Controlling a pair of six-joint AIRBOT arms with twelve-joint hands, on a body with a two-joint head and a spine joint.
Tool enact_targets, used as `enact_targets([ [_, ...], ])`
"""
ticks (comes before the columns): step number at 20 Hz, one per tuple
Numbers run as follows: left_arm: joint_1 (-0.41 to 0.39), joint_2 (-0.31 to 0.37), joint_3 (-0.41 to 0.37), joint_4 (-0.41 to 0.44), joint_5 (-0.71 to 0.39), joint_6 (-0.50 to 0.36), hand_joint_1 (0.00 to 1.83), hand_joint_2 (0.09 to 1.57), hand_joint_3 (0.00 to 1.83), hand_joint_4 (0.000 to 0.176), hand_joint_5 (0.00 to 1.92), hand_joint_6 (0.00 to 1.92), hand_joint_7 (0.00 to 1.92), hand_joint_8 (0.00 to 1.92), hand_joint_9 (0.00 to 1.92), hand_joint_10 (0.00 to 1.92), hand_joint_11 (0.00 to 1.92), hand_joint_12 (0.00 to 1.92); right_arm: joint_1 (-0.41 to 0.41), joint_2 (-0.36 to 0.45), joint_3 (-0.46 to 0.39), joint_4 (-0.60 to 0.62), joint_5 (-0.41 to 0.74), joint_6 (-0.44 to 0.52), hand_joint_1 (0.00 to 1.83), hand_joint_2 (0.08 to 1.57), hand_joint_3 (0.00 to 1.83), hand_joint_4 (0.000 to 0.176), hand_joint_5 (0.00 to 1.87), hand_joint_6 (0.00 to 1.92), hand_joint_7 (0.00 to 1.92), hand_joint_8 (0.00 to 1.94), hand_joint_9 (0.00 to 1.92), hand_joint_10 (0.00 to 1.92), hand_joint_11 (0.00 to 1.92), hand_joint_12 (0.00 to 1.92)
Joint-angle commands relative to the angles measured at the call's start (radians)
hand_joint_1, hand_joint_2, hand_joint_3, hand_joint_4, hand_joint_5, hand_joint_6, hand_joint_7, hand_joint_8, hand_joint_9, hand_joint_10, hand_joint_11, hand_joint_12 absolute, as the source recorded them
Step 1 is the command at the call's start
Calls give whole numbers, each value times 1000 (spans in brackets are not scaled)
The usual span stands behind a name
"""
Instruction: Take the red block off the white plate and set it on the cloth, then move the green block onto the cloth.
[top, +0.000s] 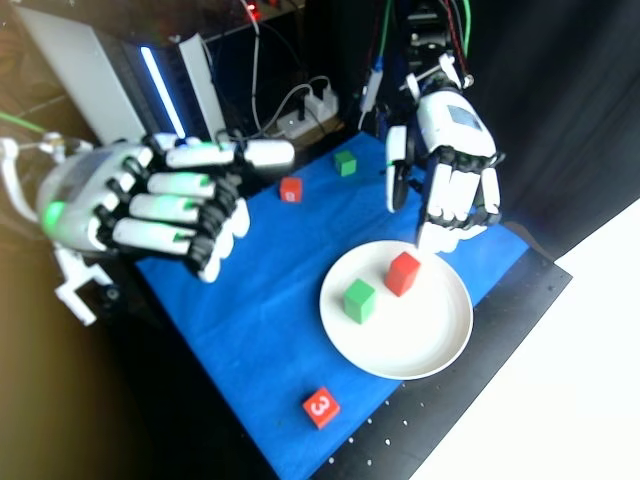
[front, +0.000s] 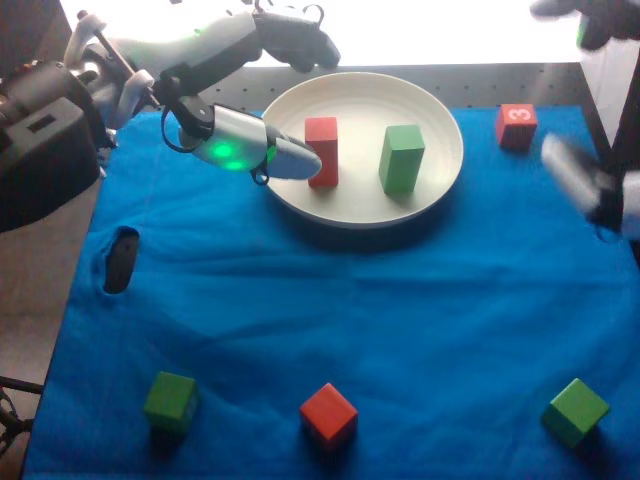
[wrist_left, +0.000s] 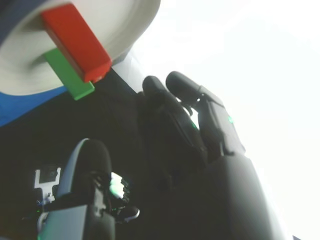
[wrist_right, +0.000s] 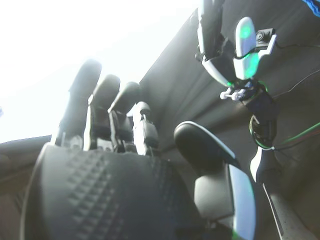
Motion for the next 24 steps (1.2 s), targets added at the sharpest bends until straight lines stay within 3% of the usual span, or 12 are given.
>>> enact_targets([
  [1,-21,-4,0,-5,-105,11,854,889,36,92,301,704,389,481,143,933,0,1535,7,0,4,-10,-112,1,1315,435,1024,0,424,1384,500,1649,397,1855,364,1921],
  [2,-27,-9,3,-5,-92,27,868,874,19,76,309,728,378,518,138,1003,0,1615,7,0,4,-10,-111,1,1185,431,1112,0,337,1426,300,1623,220,1874,263,1921],
  [4,-31,-18,14,-5,-79,34,905,885,10,9,302,738,328,648,136,1142,0,1748,7,-2,5,-9,-108,1,1124,339,1222,0,346,1440,320,1568,226,1855,369,1921],
  [5,-31,-22,19,-10,-74,34,908,896,9,0,293,758,311,704,139,1174,0,1770,7,-4,6,-9,-108,1,1125,336,1223,0,365,1416,376,1556,299,1846,430,1921],
  [6,-31,-27,29,-21,-67,33,934,895,5,0,314,720,348,635,168,1068,0,1702,7,-5,6,-9,-108,1,1141,309,1258,0,370,1448,409,1657,357,1906,509,1921],
  [7,-31,-35,41,-29,-58,33,929,897,3,0,336,667,390,549,191,994,0,1662,7,-6,6,-8,-108,1,1122,327,1262,0,340,1479,322,1680,244,1918,393,1921],
  [12,-31,-93,114,-57,0,33,922,924,6,4,346,646,421,441,183,1023,0,1739,7,-14,9,-7,-108,1,1192,350,1230,0,313,1558,380,1771,404,1921,589,1921],
  [13,-31,-104,125,-59,8,33,920,933,9,19,351,643,415,435,178,1027,0,1763,7,-14,9,-7,-108,1,1178,358,1234,0,303,1561,304,1704,231,1921,381,1921],
  [14,-31,-114,137,-61,20,33,922,937,9,16,357,645,416,438,179,1046,0,1794,7,-14,9,-7,-108,1,1180,368,1230,0,289,1556,315,1679,238,1921,390,1921],
  [15,-31,-123,147,-62,31,33,930,936,7,0,362,655,423,442,186,1046,9,1770,7,-14,9,-7,-108,1,1143,364,1238,0,300,1557,312,1667,228,1911,379,1921],
  [18,-31,-157,183,-66,66,33,918,924,0,0,411,501,517,294,285,842,20,1647,8,-14,10,-8,-108,1,1140,403,1211,0,294,1545,375,1725,341,1921,504,1921],
  [24,-29,-183,220,-76,105,33,901,912,0,0,466,383,611,132,361,780,98,1609,11,-14,10,-9,-108,1,1154,468,1101,0,365,1512,417,1662,356,1913,497,1921],
])
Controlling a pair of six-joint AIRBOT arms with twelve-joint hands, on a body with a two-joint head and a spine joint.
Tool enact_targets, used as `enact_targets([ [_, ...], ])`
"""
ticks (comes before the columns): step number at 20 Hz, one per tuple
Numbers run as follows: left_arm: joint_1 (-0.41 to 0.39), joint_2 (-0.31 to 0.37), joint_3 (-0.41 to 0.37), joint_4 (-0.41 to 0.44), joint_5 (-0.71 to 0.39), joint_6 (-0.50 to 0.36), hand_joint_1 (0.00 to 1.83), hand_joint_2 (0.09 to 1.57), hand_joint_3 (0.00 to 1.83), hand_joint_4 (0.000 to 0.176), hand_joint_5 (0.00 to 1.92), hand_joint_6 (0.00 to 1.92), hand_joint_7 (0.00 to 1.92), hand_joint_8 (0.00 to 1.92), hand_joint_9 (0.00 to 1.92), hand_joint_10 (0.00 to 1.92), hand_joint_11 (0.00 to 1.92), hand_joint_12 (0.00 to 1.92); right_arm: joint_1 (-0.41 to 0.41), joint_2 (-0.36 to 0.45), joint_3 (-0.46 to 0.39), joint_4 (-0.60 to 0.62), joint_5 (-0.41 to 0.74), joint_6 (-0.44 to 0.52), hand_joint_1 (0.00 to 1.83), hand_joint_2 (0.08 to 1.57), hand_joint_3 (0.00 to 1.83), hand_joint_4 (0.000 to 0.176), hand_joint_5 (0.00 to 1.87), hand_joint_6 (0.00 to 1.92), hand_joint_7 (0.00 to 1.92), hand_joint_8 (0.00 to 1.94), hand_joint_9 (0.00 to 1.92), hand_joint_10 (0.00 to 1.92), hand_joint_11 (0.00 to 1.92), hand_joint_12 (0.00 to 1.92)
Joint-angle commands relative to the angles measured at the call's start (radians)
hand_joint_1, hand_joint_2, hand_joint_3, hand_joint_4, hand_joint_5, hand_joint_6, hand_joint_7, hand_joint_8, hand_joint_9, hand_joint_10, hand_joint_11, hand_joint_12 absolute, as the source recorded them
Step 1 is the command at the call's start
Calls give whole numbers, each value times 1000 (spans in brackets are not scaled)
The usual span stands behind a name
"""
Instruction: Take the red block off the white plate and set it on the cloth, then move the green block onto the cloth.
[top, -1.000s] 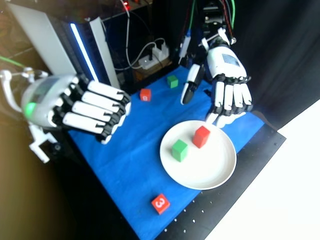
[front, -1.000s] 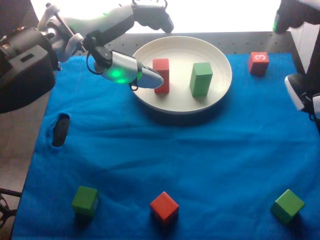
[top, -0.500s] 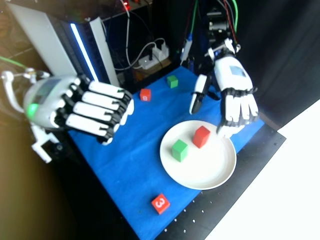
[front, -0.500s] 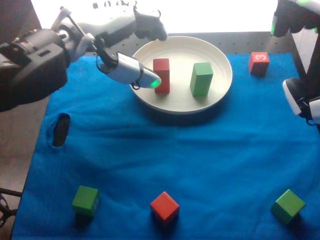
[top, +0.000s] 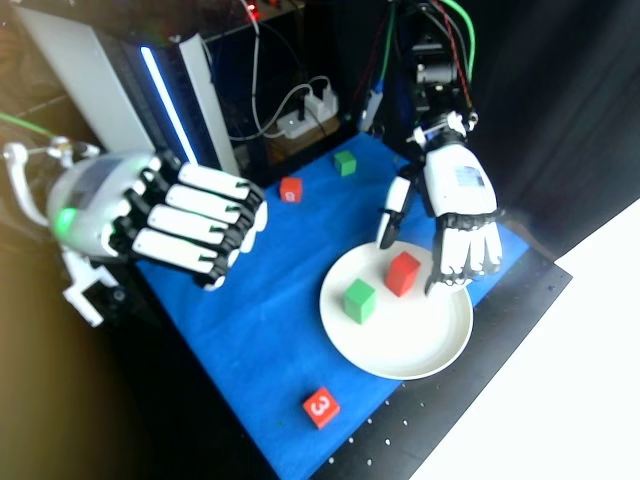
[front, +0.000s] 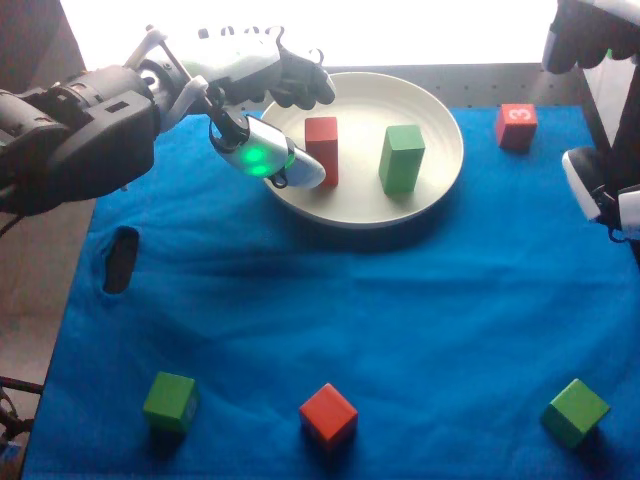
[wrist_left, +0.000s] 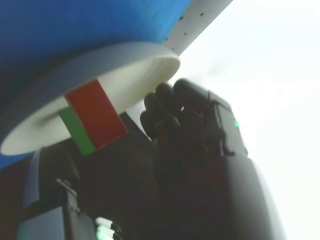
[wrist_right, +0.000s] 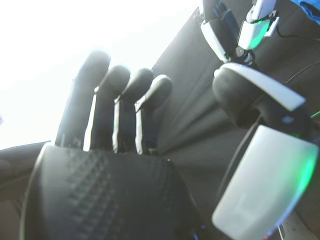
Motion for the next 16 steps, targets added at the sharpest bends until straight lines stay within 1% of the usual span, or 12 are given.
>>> enact_targets([
  [1,-11,-9,7,-3,-101,-2,906,912,0,0,497,378,625,118,369,779,100,1634,11,1,4,-17,-120,2,1151,471,1103,0,373,1511,443,1678,396,1914,555,1921],
  [4,-4,-15,20,-16,-93,-2,906,929,6,0,534,374,628,100,355,787,82,1668,12,1,4,-17,-121,2,1155,418,1158,0,380,1547,450,1719,390,1921,549,1921],
  [5,-3,-18,24,-19,-91,-2,905,945,8,0,546,396,629,93,326,832,77,1694,12,1,4,-17,-121,2,1192,377,1207,0,383,1577,455,1758,404,1921,584,1921],
  [6,-2,-20,26,-19,-88,-2,877,956,8,0,558,448,641,106,301,940,96,1740,12,1,4,-18,-121,2,1217,347,1250,0,389,1599,472,1744,424,1921,604,1921],
  [7,-1,-21,27,-20,-87,-2,858,970,10,0,580,492,668,144,304,1038,110,1754,12,1,4,-18,-121,2,1199,347,1273,0,395,1609,383,1743,342,1921,552,1921],
  [8,1,-22,29,-22,-87,-2,860,979,6,0,589,553,648,239,302,1083,117,1761,12,1,4,-18,-121,2,1189,348,1273,0,410,1589,397,1729,349,1921,555,1921],
  [10,2,-24,31,-25,-87,-2,882,1000,5,0,642,625,483,733,279,1232,132,1829,12,1,3,-18,-121,2,1189,332,1282,0,406,1571,392,1732,351,1921,542,1921],
  [11,2,-25,33,-27,-87,-2,909,1014,7,0,681,647,425,910,283,1288,154,1847,12,1,3,-18,-121,2,1207,337,1274,0,417,1557,360,1741,336,1921,525,1921],
  [12,3,-26,33,-29,-89,-2,960,1031,11,0,730,673,419,973,303,1290,170,1833,12,1,3,-18,-121,2,1213,338,1272,0,408,1549,350,1732,341,1921,534,1921],
  [13,3,-27,33,-30,-91,-2,1006,1132,21,8,833,1071,390,1019,290,1299,158,1832,12,1,3,-18,-121,2,1215,341,1265,0,395,1545,338,1728,325,1921,526,1921],
  [14,5,-27,33,-32,-93,-2,1013,1163,9,42,848,1167,365,1095,290,1335,175,1827,12,0,3,-18,-121,2,1208,341,1263,0,407,1547,346,1734,321,1921,505,1921],
  [16,10,-28,35,-44,-99,-2,1049,1156,0,9,894,1139,356,1312,275,1489,178,1904,12,0,3,-18,-121,2,1173,363,1239,0,425,1497,346,1731,328,1921,497,1921],
])
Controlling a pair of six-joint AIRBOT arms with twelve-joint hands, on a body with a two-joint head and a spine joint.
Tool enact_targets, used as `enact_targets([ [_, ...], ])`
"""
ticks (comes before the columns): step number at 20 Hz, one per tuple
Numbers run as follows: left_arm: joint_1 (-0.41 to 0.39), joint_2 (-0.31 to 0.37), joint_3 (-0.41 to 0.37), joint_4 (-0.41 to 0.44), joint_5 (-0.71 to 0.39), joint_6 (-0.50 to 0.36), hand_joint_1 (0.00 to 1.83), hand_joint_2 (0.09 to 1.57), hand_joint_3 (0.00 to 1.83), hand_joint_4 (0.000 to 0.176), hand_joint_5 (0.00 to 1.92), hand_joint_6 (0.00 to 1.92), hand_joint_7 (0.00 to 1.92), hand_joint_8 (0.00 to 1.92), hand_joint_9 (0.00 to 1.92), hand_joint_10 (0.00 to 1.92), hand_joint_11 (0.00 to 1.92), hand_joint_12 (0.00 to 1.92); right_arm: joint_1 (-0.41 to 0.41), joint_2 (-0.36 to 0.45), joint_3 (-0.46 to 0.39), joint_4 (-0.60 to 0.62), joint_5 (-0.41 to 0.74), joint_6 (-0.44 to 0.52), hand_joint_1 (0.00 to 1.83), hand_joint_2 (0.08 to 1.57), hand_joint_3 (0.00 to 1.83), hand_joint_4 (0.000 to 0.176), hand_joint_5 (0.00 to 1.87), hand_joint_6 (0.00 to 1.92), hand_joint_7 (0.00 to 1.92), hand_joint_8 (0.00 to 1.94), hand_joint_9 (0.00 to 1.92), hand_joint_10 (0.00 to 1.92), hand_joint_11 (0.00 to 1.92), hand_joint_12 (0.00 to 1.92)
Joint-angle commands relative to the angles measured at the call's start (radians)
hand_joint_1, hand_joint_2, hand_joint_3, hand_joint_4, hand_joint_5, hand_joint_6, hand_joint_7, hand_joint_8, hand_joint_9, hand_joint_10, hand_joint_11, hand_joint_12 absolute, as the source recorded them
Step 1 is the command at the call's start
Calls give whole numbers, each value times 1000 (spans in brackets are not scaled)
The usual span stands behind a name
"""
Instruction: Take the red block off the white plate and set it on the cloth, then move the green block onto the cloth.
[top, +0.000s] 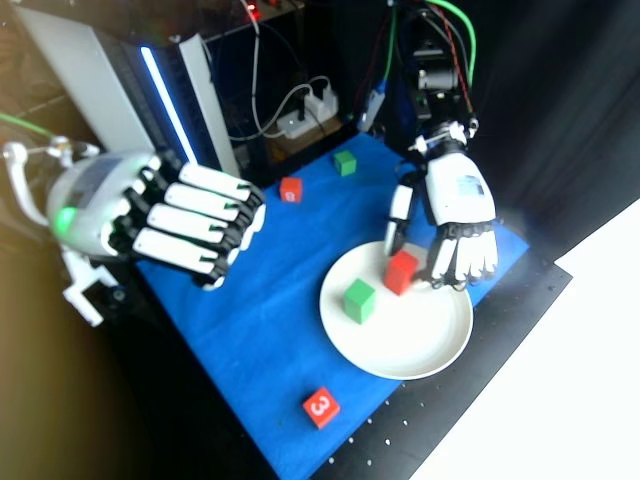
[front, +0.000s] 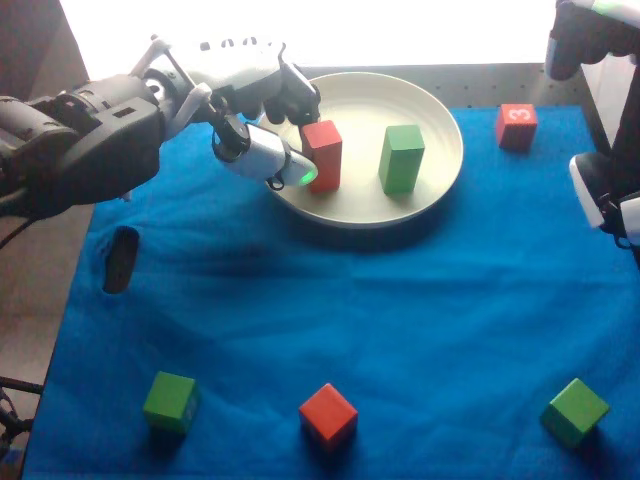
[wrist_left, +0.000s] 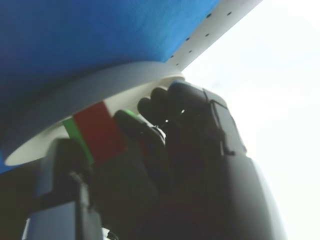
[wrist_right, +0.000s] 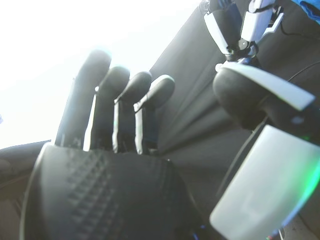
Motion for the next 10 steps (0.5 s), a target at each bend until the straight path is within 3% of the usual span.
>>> enact_targets([
  [1,-6,-3,4,-10,-122,-2,1073,1144,0,0,925,1103,359,1422,268,1585,179,1918,12,0,2,-14,-120,1,1194,359,1231,0,438,1502,357,1744,342,1921,497,1921],
  [3,-4,-1,4,-19,-129,-2,1084,1143,0,0,929,1105,370,1396,273,1555,155,1921,12,0,2,-14,-120,1,1234,353,1235,0,460,1543,445,1765,422,1921,566,1921],
  [5,-4,1,4,-25,-137,-2,1032,1182,5,1,843,1216,344,1196,266,1419,171,1874,12,0,2,-14,-120,1,1265,342,1230,0,451,1552,498,1788,469,1921,594,1921],
  [6,-4,2,3,-27,-140,-2,1017,1193,3,15,821,1242,348,1145,281,1425,214,1889,12,0,2,-14,-120,1,1271,338,1233,0,455,1558,509,1795,486,1921,618,1921],
  [8,-4,6,0,-30,-147,-3,973,1193,0,109,807,1247,330,1056,286,1407,244,1861,12,0,2,-14,-120,1,1262,347,1225,0,458,1534,385,1727,384,1921,543,1921],
  [9,-4,7,-1,-31,-149,-3,974,1103,0,6,657,909,324,1074,290,1428,266,1854,12,0,2,-14,-120,1,1255,347,1225,0,458,1529,362,1712,357,1921,509,1921],
  [10,-4,8,-4,-31,-151,-3,969,1061,0,0,627,708,313,1026,296,1402,287,1838,12,0,2,-14,-120,1,1238,352,1232,0,461,1537,389,1719,376,1921,526,1921],
])
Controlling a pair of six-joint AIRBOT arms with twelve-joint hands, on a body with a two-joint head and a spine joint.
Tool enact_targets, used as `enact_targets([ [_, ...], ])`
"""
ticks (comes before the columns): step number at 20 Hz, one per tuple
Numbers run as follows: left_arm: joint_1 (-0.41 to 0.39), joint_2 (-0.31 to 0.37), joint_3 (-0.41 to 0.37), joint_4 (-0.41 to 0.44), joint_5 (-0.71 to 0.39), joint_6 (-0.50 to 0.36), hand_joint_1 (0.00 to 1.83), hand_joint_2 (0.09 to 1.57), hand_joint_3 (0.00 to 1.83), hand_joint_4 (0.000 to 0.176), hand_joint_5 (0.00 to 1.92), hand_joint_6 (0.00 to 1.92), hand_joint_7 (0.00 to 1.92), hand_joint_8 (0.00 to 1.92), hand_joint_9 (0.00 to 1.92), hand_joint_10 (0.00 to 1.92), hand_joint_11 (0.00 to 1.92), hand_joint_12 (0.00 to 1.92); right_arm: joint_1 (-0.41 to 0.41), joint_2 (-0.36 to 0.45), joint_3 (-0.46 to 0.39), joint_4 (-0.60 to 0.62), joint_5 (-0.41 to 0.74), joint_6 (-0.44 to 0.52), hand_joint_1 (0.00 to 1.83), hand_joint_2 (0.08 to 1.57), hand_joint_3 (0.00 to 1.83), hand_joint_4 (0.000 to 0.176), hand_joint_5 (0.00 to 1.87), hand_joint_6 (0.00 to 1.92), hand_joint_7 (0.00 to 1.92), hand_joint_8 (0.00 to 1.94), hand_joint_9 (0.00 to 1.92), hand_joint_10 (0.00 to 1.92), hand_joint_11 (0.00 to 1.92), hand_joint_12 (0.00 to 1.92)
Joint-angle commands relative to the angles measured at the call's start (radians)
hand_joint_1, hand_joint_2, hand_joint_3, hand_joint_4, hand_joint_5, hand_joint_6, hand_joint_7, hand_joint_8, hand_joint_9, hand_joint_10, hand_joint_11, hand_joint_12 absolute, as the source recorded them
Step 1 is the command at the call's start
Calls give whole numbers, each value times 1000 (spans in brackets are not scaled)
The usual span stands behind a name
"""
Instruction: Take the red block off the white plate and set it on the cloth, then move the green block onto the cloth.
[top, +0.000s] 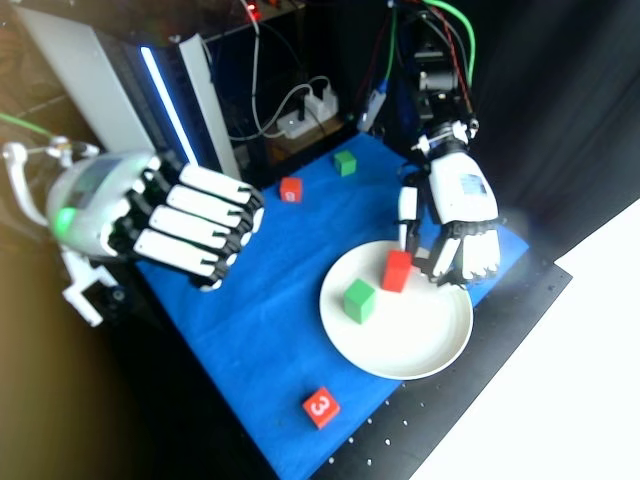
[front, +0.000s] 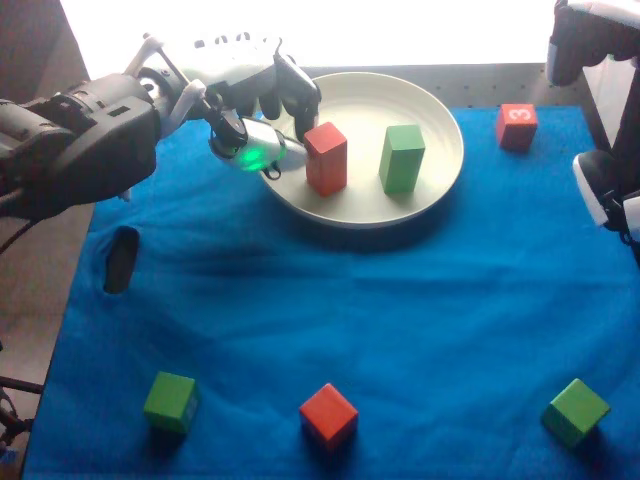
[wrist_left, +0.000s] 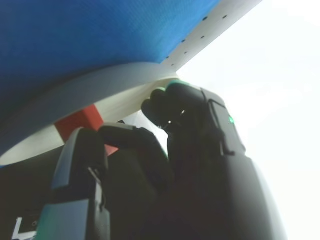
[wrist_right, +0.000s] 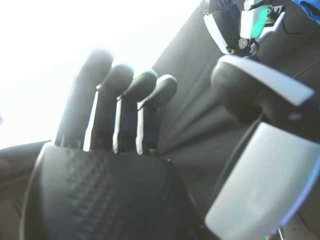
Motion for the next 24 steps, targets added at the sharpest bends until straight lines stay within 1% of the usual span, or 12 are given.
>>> enact_targets([
  [1,-7,6,-3,-4,-125,-3,953,1030,0,0,585,594,314,958,299,1366,290,1823,12,0,2,-13,-120,1,1238,345,1246,0,458,1548,398,1778,446,1921,632,1921],
  [5,-7,15,-11,-4,-130,-3,992,959,0,0,483,521,270,896,255,1309,195,1811,12,0,2,-13,-120,1,1234,366,1219,0,432,1537,348,1741,376,1921,575,1921],
  [6,-7,16,-13,-4,-132,-3,1005,943,0,0,474,503,261,949,255,1322,204,1804,12,0,2,-13,-120,1,1256,354,1207,0,466,1534,381,1785,408,1921,593,1921],
  [7,-7,16,-15,-3,-134,-3,999,930,0,0,467,486,248,958,245,1344,213,1810,12,0,2,-13,-120,1,1266,339,1226,0,475,1569,519,1813,497,1921,610,1921],
  [9,-8,14,-16,0,-135,-3,974,923,0,0,444,475,240,933,259,1299,232,1791,12,0,2,-13,-120,1,1249,323,1240,0,481,1576,588,1907,605,1921,727,1921],
  [10,-9,11,-16,1,-135,-3,986,925,0,0,428,466,243,878,274,1227,212,1745,12,0,2,-13,-120,1,1213,334,1247,0,463,1566,539,1894,596,1921,758,1921],
  [11,-9,9,-15,1,-135,-3,1000,923,0,0,426,484,252,880,273,1226,178,1749,12,0,3,-13,-120,1,1204,336,1264,0,454,1579,439,1853,491,1921,715,1921],
  [12,-10,5,-15,5,-134,-4,1003,918,0,0,421,558,253,875,260,1219,141,1756,12,0,3,-13,-120,1,1207,338,1253,0,450,1587,433,1817,472,1921,671,1921],
  [14,-10,0,-15,10,-131,-4,978,925,0,0,386,613,250,914,257,1238,136,1765,12,0,3,-13,-120,1,1233,353,1194,0,485,1528,537,1787,551,1921,699,1921],
  [19,-11,-12,-15,23,-126,-6,1037,930,1,0,436,847,346,834,251,1265,97,1854,12,0,3,-13,-120,1,1239,346,1171,0,526,1517,540,1791,522,1921,703,1921],
  [21,-11,-17,-12,25,-123,-6,1052,940,4,0,478,760,365,831,252,1277,102,1857,12,0,3,-13,-120,1,1225,321,1210,0,442,1593,467,1762,418,1921,574,1921],
  [24,-10,-20,-6,24,-117,-9,1060,950,5,0,543,669,310,937,202,1329,105,1893,12,0,3,-13,-120,1,1209,329,1219,0,443,1564,465,1757,432,1921,589,1921],
])
